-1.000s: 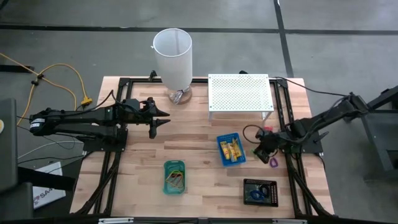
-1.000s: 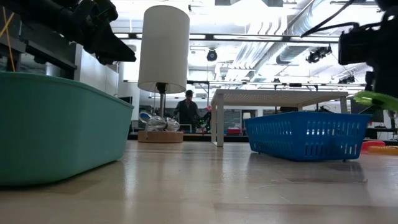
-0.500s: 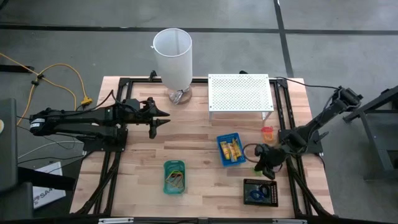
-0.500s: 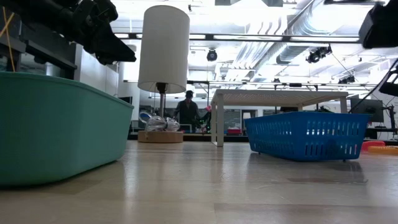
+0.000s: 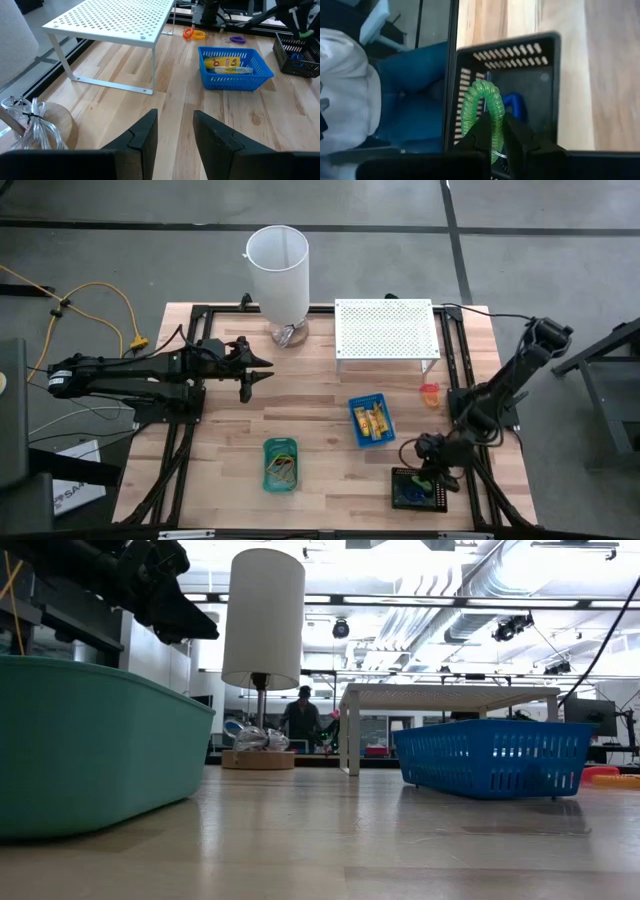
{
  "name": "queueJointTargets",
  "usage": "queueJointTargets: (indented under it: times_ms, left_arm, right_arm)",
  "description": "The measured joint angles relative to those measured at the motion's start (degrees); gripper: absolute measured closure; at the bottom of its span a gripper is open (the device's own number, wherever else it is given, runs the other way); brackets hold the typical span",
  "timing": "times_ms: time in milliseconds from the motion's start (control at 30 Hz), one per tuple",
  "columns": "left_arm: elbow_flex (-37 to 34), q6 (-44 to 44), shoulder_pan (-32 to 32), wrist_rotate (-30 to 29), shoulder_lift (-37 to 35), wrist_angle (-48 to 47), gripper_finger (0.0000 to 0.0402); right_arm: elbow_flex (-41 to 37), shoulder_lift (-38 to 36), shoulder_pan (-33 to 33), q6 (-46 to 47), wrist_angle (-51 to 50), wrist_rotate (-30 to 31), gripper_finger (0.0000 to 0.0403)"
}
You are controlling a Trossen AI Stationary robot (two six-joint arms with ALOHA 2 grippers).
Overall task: Pick & Place Office Desk Supplies
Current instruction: Put the green spring rubber band into the black bin, then put the violet spring rubber band into the black bin
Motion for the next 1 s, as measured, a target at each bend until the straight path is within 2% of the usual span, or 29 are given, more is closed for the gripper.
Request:
queueJointTargets:
  times_ms: [533,733,1000]
  left_arm:
    - [0.00,0.02,-0.02,0.00,0.02,-0.01,0.0282]
    - [0.00,0.02,0.00,0.00,0.01,-0.01,0.0282]
    - [0.00,0.02,-0.01,0.00,0.00,-0.01,0.0282]
  right_arm:
    - [0.02,5.37,2.25,-0.44,2.14,-0.96,0.0374]
    - [0.02,5.56,2.26,-0.46,2.18,-0.89,0.0353]
    - [0.02,5.56,2.26,-0.46,2.19,-0.77,0.0353]
